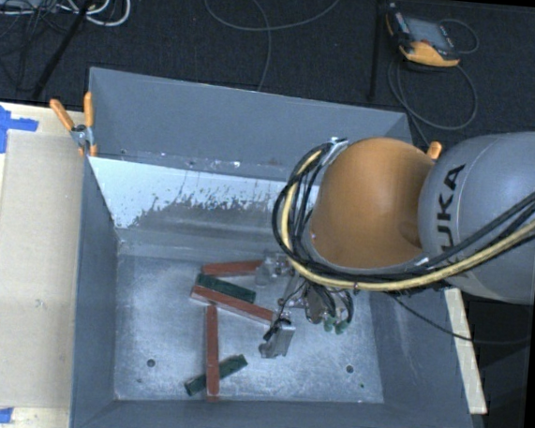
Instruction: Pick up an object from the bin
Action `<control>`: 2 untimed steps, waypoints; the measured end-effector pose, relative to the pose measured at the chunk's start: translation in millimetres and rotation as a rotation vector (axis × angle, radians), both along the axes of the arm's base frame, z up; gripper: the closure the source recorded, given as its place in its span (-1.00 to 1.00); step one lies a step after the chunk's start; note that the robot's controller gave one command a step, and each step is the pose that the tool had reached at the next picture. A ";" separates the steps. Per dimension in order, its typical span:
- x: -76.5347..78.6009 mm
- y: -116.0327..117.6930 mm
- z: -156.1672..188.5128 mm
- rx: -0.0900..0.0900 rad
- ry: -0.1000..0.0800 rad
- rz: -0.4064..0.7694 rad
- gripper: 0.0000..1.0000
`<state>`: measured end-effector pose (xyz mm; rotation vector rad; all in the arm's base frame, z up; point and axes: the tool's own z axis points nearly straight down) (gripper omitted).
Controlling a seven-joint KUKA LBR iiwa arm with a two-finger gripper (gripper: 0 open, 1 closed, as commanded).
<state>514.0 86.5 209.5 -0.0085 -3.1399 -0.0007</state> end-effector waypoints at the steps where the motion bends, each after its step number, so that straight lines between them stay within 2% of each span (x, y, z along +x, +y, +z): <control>1: 4.7 20.3 -139.8 0.000 0.002 0.101 -1.00; 2: 49.3 -6.8 -33.7 -0.001 -0.012 0.088 -1.00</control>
Offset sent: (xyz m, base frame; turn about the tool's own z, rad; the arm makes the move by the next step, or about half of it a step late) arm 0.0051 0.0206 -0.1395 -0.1053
